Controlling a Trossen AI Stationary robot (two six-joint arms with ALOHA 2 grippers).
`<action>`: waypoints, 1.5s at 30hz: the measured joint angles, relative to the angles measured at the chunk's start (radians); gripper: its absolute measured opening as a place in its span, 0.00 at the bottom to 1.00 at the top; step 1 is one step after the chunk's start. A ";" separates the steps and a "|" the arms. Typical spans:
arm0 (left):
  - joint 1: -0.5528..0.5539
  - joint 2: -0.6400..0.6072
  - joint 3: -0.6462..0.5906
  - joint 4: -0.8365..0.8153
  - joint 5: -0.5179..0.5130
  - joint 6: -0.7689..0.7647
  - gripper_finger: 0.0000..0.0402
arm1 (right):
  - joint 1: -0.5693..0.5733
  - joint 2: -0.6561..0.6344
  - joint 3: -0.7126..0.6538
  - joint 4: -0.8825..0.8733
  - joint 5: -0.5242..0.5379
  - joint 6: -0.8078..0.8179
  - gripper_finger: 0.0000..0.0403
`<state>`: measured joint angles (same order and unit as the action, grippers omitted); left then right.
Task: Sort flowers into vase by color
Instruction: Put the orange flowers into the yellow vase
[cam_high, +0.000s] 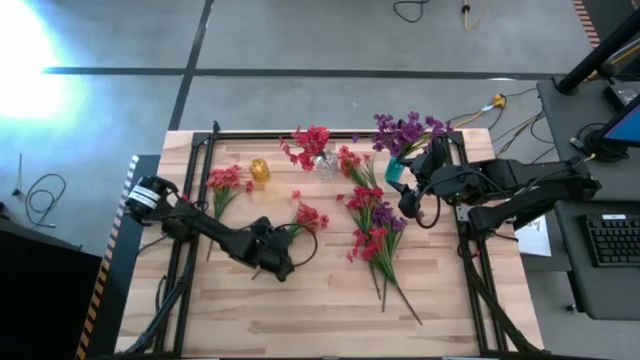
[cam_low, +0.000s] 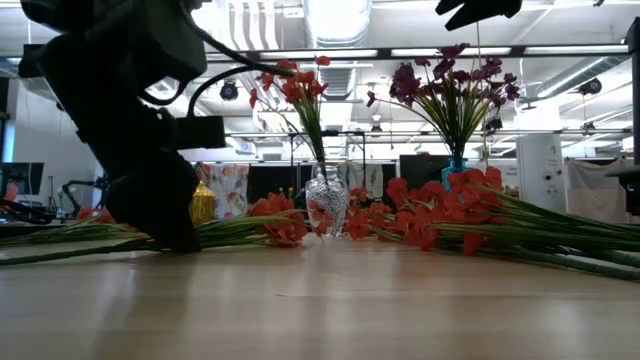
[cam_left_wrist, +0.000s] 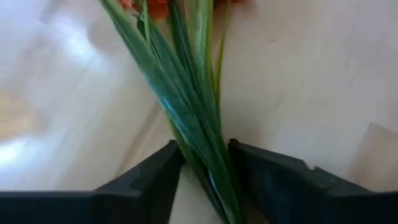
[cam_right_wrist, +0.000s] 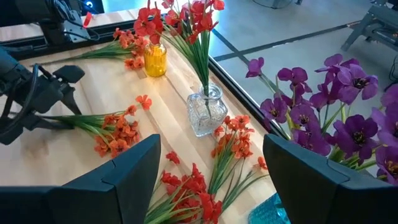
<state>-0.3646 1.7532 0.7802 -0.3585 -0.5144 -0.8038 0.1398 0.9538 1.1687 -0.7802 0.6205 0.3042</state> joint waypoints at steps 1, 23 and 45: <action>0.000 0.002 -0.001 -0.001 -0.008 -0.002 0.44 | 0.000 0.000 0.000 0.001 0.000 0.000 0.69; -0.036 -0.282 0.105 -0.267 -0.051 0.052 0.00 | 0.000 -0.001 0.000 0.000 0.000 -0.012 0.69; 0.076 -0.686 -0.196 1.080 -0.142 1.213 0.00 | 0.000 -0.001 0.000 0.000 0.000 -0.026 0.69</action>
<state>-0.2889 1.0675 0.5842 0.7216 -0.6559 0.4089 0.1398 0.9524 1.1687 -0.7799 0.6209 0.2779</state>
